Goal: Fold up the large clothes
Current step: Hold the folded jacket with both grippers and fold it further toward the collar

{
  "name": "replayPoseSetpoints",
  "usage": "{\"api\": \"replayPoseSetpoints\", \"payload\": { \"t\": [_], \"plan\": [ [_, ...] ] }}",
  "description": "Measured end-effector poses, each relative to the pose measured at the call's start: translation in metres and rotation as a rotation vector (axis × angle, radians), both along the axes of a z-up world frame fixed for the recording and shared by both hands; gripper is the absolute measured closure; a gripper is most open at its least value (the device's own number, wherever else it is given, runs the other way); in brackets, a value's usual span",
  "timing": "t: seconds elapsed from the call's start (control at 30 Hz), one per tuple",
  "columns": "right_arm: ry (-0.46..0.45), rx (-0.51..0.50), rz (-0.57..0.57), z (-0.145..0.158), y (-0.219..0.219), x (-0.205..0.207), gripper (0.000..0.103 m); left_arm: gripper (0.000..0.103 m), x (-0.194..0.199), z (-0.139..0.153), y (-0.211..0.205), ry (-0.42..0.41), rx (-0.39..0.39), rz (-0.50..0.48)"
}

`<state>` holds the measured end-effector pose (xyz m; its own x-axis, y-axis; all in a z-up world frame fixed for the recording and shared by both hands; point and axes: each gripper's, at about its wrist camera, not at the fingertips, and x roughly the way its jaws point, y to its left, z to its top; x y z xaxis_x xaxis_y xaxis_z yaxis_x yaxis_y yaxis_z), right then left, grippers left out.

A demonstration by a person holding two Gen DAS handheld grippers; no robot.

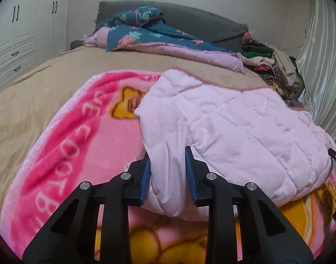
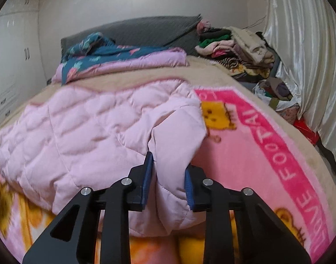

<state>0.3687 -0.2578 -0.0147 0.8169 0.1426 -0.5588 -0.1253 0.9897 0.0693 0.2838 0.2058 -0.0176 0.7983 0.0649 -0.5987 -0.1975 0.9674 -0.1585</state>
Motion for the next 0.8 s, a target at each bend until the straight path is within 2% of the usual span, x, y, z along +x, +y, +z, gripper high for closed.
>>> {"api": "replayPoseSetpoints", "payload": {
  "t": [0.1, 0.23, 0.47, 0.67, 0.73, 0.77, 0.8],
  "plan": [
    [-0.008, 0.004, -0.028, 0.008, 0.004, 0.015, 0.080, 0.084, 0.013, 0.009, 0.002, -0.008, 0.021, -0.002],
    [0.024, 0.020, -0.062, 0.008, 0.004, 0.037, 0.080, 0.084, 0.035, 0.020, 0.001, -0.023, 0.051, -0.003],
    [0.066, -0.034, -0.085, -0.008, 0.012, 0.066, 0.080, 0.084, 0.065, 0.011, -0.001, -0.001, 0.100, 0.009],
    [0.112, -0.083, -0.091, -0.024, 0.021, 0.081, 0.080, 0.082, 0.072, -0.003, 0.004, 0.007, 0.049, 0.059],
    [0.134, -0.090, -0.098, -0.029, 0.023, 0.088, 0.080, 0.076, 0.071, -0.006, 0.004, 0.011, 0.035, 0.073],
    [0.143, -0.090, -0.103, -0.032, 0.023, 0.092, 0.080, 0.061, 0.071, -0.007, 0.003, 0.012, 0.029, 0.071],
    [0.151, -0.089, -0.107, -0.035, 0.023, 0.094, 0.080, 0.052, 0.068, -0.007, 0.003, 0.005, 0.018, 0.069]
  ]
}}
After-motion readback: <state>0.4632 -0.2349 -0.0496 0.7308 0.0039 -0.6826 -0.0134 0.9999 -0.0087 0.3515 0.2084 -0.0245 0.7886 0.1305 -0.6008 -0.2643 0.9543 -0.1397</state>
